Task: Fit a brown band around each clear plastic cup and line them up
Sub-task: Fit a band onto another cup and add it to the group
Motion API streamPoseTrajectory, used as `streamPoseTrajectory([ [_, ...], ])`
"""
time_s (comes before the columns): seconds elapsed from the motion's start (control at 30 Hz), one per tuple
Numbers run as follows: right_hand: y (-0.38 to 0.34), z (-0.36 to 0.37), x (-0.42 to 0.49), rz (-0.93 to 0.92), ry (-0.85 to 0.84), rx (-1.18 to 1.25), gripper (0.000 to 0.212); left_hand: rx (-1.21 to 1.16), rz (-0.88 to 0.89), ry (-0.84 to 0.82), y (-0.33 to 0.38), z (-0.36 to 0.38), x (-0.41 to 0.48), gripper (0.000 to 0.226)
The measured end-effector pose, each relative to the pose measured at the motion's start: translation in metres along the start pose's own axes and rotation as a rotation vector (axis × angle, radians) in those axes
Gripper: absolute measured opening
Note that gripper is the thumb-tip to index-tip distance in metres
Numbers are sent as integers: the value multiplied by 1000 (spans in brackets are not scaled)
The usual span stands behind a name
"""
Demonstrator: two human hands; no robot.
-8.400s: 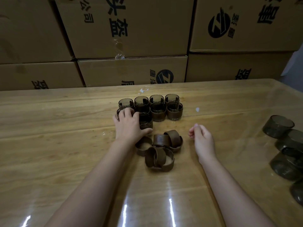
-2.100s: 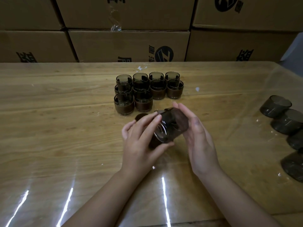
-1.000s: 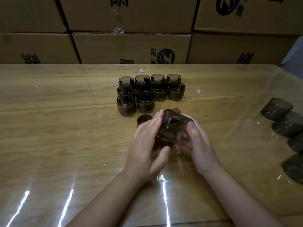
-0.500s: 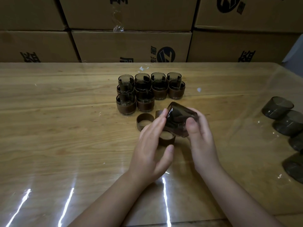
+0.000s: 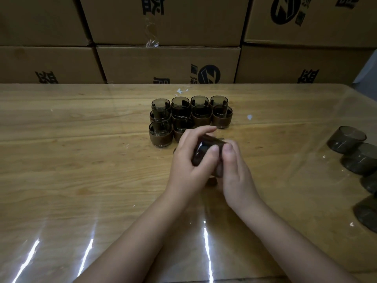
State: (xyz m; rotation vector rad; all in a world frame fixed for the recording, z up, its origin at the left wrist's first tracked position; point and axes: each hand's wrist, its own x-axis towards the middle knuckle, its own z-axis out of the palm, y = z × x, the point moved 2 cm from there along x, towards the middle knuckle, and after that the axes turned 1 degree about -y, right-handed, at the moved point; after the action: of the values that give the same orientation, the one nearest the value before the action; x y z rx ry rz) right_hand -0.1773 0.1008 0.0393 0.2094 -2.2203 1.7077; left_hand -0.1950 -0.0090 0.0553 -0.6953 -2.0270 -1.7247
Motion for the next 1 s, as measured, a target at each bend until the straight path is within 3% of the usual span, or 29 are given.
streamPoseTrajectory([
  [0.07, -1, 2, 8, -166, 94, -276, 53, -185, -212, 78, 4, 5, 11, 21],
  [0.2, -2, 0, 26, -416, 168, -437, 74, -452, -578, 212, 5, 16, 23, 18],
  [0.37, -8, -18, 47, -802, 176, -606, 53, -742, -875, -9, 13, 6, 42, 25],
  [0.47, -11, -10, 51, -866, 179, -553, 37, -753, -855, 12, 10, 7, 47, 25],
  [0.57, -19, 2, 51, -724, 171, -293, 33, -688, -777, 123, 4, 10, 46, 35],
  [0.63, -22, 5, 52, -571, 168, -155, 34, -525, -689, 175, 2, 12, 46, 38],
  [0.73, -29, 6, 55, -188, 88, 168, 29, -293, -480, 165, 6, 13, 49, 28],
  [0.83, -30, 7, 58, 79, 52, 412, 30, -169, -358, 210, 9, 15, 49, 17],
  [0.93, -31, 6, 58, 275, 70, 647, 27, 79, -103, 186, 11, 16, 45, 9],
  [1.0, -30, 4, 57, 402, 61, 818, 30, 189, 85, 161, 12, 15, 41, 16],
])
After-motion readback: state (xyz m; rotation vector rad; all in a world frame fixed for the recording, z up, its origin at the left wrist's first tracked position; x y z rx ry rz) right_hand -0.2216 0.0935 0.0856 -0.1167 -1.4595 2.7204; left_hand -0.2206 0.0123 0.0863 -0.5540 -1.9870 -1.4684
